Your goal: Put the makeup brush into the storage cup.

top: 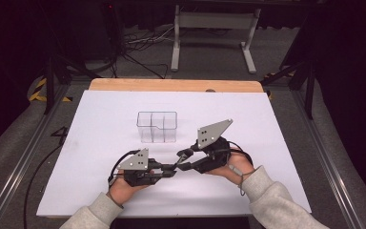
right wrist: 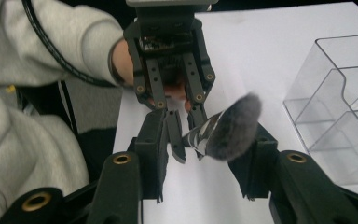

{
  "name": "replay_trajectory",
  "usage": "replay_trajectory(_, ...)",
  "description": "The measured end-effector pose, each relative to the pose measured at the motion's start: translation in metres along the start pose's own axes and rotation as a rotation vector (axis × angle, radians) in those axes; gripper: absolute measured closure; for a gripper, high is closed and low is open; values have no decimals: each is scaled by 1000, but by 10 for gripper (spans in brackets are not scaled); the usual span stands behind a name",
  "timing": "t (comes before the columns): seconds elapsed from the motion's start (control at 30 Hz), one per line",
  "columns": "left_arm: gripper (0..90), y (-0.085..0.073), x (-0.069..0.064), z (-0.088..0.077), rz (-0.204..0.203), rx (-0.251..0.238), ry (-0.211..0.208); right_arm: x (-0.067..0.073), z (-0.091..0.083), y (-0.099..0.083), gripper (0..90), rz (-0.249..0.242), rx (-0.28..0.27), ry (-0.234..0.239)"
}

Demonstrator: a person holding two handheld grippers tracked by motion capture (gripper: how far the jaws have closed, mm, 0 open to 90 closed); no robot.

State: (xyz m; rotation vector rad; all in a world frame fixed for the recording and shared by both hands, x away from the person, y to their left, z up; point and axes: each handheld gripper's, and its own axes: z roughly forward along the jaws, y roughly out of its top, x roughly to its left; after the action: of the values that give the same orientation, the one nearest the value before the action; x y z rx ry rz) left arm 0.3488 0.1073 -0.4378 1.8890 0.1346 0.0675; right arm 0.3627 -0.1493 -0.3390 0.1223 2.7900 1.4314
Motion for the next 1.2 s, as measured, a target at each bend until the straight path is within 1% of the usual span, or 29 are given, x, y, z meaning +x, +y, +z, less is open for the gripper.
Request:
replay_trajectory(0.07, 785, -1, 0, -1, -4, -5, 5, -1, 2, -5, 617, 28, -53, 2)
replay_trajectory(0.13, 785, -2, 0, -2, 3, -14, 12, -1, 5, -9, 618, 58, -88, 10)
replay_trajectory(0.27, 785, -2, 0, -3, -4, -27, 17, 0, 8, -12, 663, 95, -131, 3)
replay_trajectory(0.4, 785, -2, 0, -4, 5, -31, 23, 1, 10, -14, 728, 107, -159, -24)
replay_trajectory(0.47, 785, -2, 0, -3, 4, -33, 23, 1, 9, -15, 740, 109, -162, -30)
replay_trajectory(0.5, 785, -2, 0, -3, 5, -33, 24, 2, 10, -15, 768, 112, -166, -39)
replay_trajectory(0.53, 784, -2, 0, -3, 7, -32, 24, 2, 9, -15, 774, 114, -170, -46)
replay_trajectory(0.67, 782, -2, 0, -4, 12, -41, 36, 2, 10, -14, 787, 114, -178, -42)
replay_trajectory(0.77, 771, -2, 1, -7, -3, -50, 47, 1, 10, -11, 790, 112, -176, -46)
replay_trajectory(0.8, 746, -1, 2, -9, -14, -47, 51, 1, 11, -9, 790, 110, -174, -46)
replay_trajectory(0.83, 690, -1, 2, -10, -17, -46, 56, 0, 11, -7, 791, 107, -171, -50)
replay_trajectory(0.9, 637, -2, 2, -13, -21, -53, 79, -1, 10, -3, 791, 105, -167, -60)
replay_trajectory(0.93, 590, -1, 3, -16, -23, -50, 93, -2, 10, 0, 791, 104, -163, -67)
replay_trajectory(0.97, 548, -2, 2, -19, -35, -55, 104, -3, 10, 3, 791, 103, -160, -76)
replay_trajectory(1.03, 500, -1, 2, -24, -42, -53, 124, -7, 9, 8, 791, 107, -152, -101)
replay_trajectory(1.07, 481, -1, 2, -25, -51, -51, 125, -8, 9, 11, 791, 112, -149, -116)
replay_trajectory(1.13, 463, -2, 1, -28, -68, -38, 143, -11, 9, 14, 791, 121, -147, -132)
replay_trajectory(1.17, 459, -3, 0, -30, -71, -29, 147, -14, 10, 19, 791, 129, -142, -157)
replay_trajectory(1.2, 459, -4, -1, -32, -74, -28, 159, -14, 10, 19, 791, 129, -142, -157)
